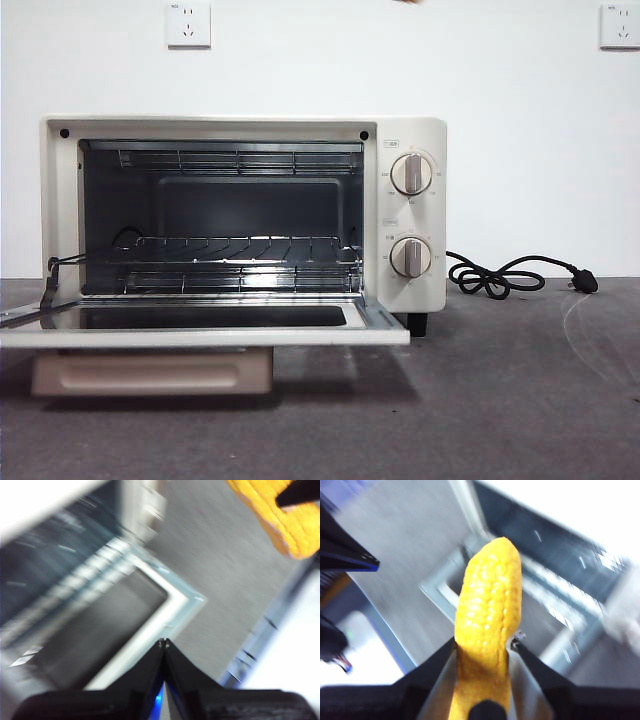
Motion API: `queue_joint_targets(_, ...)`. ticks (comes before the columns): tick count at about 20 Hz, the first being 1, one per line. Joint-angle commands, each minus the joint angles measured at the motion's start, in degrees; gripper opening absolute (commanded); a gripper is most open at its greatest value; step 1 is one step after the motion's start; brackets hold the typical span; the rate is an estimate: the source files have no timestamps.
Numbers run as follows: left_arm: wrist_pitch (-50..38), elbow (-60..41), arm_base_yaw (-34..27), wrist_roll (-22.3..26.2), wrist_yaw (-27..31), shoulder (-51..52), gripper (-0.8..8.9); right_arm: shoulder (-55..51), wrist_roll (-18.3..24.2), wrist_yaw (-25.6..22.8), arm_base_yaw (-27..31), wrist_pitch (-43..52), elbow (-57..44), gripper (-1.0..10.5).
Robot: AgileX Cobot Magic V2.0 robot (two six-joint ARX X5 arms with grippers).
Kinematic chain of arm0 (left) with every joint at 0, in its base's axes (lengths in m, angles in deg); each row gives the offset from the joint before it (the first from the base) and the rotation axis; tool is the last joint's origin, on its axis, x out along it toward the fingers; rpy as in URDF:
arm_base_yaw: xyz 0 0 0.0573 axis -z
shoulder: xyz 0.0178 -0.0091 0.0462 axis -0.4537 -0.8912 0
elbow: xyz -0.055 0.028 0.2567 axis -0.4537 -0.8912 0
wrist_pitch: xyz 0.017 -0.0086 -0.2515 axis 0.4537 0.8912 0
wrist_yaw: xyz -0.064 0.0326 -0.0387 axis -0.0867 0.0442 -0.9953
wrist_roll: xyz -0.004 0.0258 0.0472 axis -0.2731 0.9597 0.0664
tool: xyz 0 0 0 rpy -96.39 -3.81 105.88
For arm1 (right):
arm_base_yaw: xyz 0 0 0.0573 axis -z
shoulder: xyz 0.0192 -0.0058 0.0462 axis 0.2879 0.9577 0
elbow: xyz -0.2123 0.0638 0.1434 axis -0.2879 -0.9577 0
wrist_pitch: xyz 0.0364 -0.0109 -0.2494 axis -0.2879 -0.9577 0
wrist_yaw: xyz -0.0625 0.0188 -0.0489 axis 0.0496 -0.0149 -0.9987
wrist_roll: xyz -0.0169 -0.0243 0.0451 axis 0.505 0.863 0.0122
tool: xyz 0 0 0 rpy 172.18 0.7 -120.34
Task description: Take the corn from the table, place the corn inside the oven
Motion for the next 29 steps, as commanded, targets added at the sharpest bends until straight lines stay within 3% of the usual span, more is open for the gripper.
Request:
queue_joint_targets(1,1.0,-0.5,0.2,-2.2,3.1,5.1,-0.06,1.2,2.8,1.7,-1.4,5.3,0.0,-0.1)
queue_joint_targets(6,4.3,-0.5,0.1,-2.5,7.5,14.3,-0.06,7.0,7.5,0.8,-8.0,17.3,0.0,-0.1)
queue_joint_targets(10,8.0,-0.5,0.1,-2.7,11.7,18.4,-0.06,15.4,14.7,-7.5,-11.8,22.6,0.0,-0.1)
queue_joint_targets(16,10.2,-0.5,0.1,-2.7,12.4,19.8,-0.06,23.9,22.6,-13.6,-12.4,28.2,0.0,-0.1)
queue_joint_targets(24,11.2,-0.5,0.1,-2.7,12.4,20.2,-0.06,31.5,35.3,-28.2,-12.3,36.3,0.0,-0.1)
queue_joint_targets(29,11.2,-0.5,0.1,-2.7,12.5,20.2,-0.06,34.8,42.6,-32.6,-11.2,39.1,0.0,-0.1)
